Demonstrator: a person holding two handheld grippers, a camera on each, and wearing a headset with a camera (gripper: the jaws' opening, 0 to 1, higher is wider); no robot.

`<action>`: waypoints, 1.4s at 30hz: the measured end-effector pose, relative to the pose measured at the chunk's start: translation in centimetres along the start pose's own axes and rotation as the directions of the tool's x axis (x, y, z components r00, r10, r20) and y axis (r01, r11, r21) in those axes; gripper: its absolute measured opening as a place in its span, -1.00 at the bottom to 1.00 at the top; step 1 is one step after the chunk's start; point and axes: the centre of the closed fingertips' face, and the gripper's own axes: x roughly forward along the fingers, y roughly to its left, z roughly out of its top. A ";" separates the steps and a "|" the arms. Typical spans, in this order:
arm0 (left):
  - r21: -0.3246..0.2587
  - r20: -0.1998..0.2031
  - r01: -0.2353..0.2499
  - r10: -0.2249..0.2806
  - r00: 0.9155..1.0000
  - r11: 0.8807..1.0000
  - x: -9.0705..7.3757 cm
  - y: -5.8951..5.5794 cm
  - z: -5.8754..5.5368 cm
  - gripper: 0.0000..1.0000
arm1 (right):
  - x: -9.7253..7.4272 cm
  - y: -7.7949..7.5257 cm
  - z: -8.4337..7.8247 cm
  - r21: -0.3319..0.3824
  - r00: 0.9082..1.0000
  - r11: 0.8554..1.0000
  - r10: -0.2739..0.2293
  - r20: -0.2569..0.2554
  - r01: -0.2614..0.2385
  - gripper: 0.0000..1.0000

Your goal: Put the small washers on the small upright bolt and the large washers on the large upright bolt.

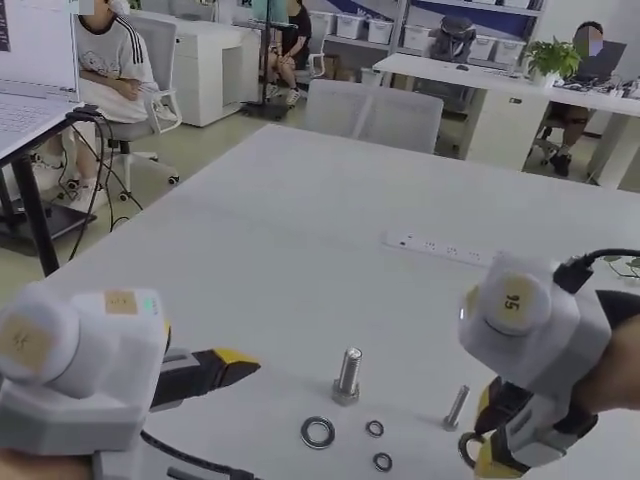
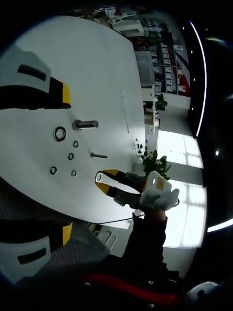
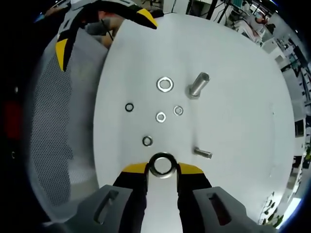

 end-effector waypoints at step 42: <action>-0.011 0.008 -0.032 0.032 0.999 0.999 -0.5 1.2 -0.1 0.89 | -3.2 -4.6 9.5 -0.174 0.997 0.984 -0.033 0.068 0.045 -0.54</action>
